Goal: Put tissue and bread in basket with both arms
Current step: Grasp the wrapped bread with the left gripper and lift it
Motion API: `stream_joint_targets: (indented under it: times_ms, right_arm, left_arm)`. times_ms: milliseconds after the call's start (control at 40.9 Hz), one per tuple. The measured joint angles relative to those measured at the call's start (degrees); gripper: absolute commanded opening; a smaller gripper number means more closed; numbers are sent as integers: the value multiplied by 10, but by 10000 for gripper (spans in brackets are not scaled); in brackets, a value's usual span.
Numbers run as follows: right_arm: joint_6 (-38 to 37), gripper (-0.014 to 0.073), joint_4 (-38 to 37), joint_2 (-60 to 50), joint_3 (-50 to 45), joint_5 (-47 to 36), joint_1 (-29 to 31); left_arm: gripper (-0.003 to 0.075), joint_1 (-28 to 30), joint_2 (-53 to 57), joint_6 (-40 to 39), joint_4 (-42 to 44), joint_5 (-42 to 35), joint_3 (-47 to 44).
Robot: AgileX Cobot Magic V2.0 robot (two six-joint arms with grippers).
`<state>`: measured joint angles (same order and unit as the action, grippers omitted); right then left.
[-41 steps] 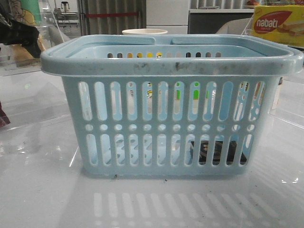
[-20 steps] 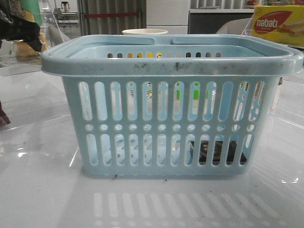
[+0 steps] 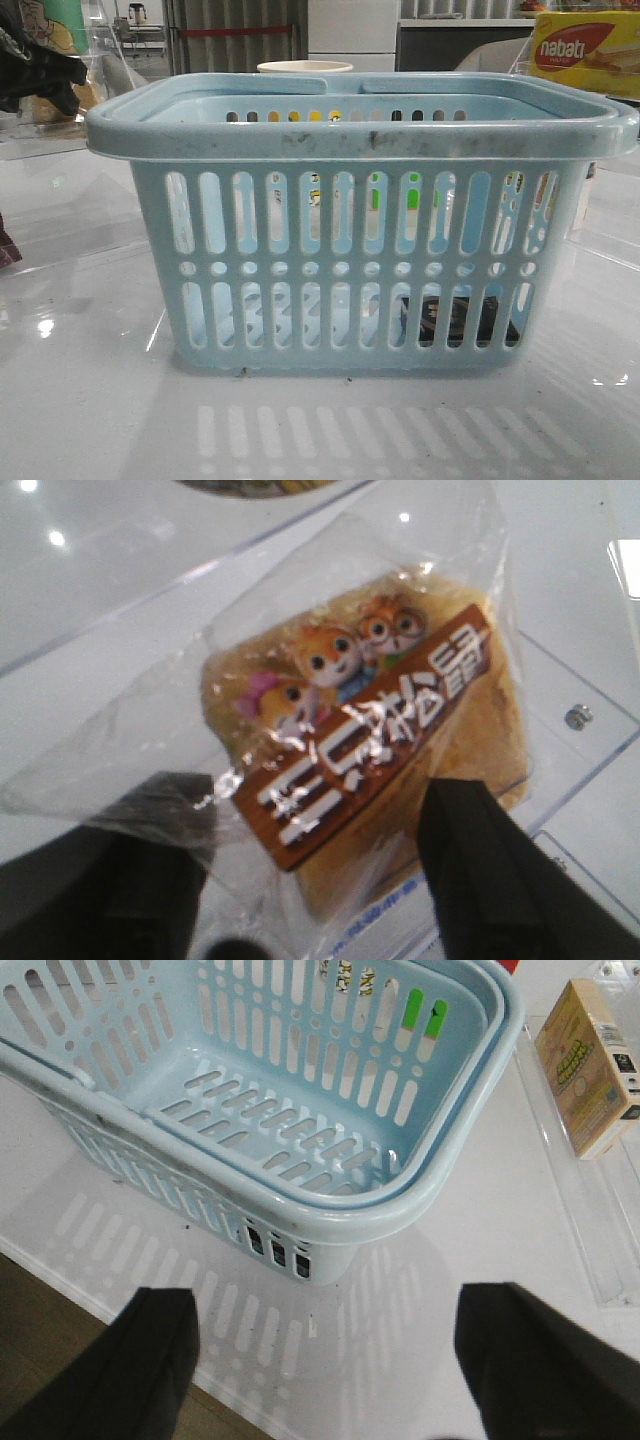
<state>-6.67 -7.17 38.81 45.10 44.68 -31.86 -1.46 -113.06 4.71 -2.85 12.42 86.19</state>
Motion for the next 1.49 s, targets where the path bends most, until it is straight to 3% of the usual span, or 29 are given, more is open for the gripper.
stream_joint_targets:
  times_ms: [220, 441, 979, 1199, 1493]
  right_arm:
    - [0, 625, 0, 0, 0, 0, 0]
    - [0, 625, 0, 0, 0, 0, 0]
    - [0, 625, 0, 0, 0, 0, 0]
    - [0, 625, 0, 0, 0, 1, 0]
    - [0, 625, 0, 0, 0, 1, 0]
  left_arm:
    - [183, 0, 0, 0, 0, -1, 0]
    - [97, 0, 13, 0, 0, 18, 0]
    - [90, -14, 219, 0, 3, 167, 0]
    - [90, -94, 320, 20, 3, 224, 0]
    - [90, -262, 357, 45, 3, 312, -10]
